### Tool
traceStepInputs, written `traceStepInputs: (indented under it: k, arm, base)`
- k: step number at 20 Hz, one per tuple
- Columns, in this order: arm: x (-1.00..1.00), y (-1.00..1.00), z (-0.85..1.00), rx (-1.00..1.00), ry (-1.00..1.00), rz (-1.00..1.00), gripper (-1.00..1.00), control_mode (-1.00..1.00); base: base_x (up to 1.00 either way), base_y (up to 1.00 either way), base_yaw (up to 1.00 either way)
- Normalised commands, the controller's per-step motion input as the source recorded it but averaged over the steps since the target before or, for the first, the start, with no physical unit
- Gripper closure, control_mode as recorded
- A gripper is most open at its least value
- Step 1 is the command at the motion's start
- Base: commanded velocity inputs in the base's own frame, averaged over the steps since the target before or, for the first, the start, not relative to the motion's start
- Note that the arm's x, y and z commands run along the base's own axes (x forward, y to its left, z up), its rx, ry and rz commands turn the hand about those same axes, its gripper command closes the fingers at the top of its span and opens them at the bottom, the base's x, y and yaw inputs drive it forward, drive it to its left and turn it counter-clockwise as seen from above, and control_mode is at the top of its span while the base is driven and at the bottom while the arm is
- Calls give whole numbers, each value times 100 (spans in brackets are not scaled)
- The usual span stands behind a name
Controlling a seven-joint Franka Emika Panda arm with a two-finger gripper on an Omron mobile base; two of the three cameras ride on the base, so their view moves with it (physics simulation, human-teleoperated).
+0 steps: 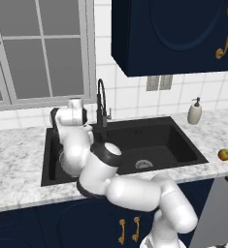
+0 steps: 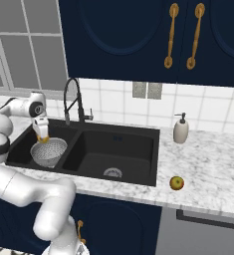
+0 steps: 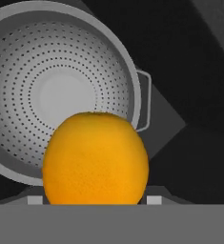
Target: Put the colander in the sink, put the apple, orange in the colander, and turn on the sink faucet and pour water over the colander.
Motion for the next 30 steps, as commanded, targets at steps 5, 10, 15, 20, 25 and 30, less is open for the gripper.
traceStepInputs:
  k: [5,10,15,20,25,30]
  arm:
    - [3,-1,-36,0,0,1,100,-100]
    - [7,4,-45,0,0,2,100,-100]
    - [8,0,-33,0,0,2,100,-100]
    - [9,0,-19,0,0,2,100,-100]
    - [8,1,-17,0,0,2,100,-100]
    - [0,4,-20,0,0,3,-100,-100]
  base:
    - [0,0,0]
    - [0,0,0]
    - [0,0,0]
    - [0,0,0]
    - [0,0,0]
    - [0,0,0]
